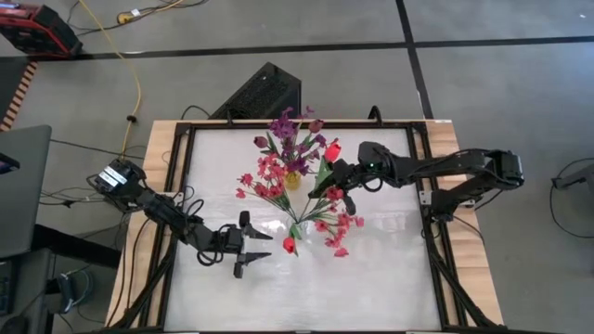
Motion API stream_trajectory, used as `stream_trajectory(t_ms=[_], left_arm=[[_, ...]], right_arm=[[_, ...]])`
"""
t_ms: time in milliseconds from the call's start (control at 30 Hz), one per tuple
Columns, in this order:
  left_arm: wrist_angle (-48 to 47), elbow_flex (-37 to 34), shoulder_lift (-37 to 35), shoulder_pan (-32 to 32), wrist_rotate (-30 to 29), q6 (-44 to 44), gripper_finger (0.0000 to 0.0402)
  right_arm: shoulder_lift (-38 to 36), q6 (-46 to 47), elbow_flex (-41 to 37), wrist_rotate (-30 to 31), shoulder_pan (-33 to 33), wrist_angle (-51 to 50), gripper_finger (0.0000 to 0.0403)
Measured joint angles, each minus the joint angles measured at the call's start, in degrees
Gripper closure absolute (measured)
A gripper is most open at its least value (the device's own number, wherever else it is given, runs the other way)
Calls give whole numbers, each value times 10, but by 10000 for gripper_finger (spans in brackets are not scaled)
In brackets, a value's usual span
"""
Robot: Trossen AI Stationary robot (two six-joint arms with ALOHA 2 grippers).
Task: Sort flowers into vase by color
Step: Put the pink tulip into the transparent vase
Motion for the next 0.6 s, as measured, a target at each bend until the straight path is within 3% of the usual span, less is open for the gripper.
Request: stream_trajectory(t_ms=[600], left_arm=[[-4,0,0,0,7,-1,200]], right_arm=[[58,-5,8,41,15,-1,382]])
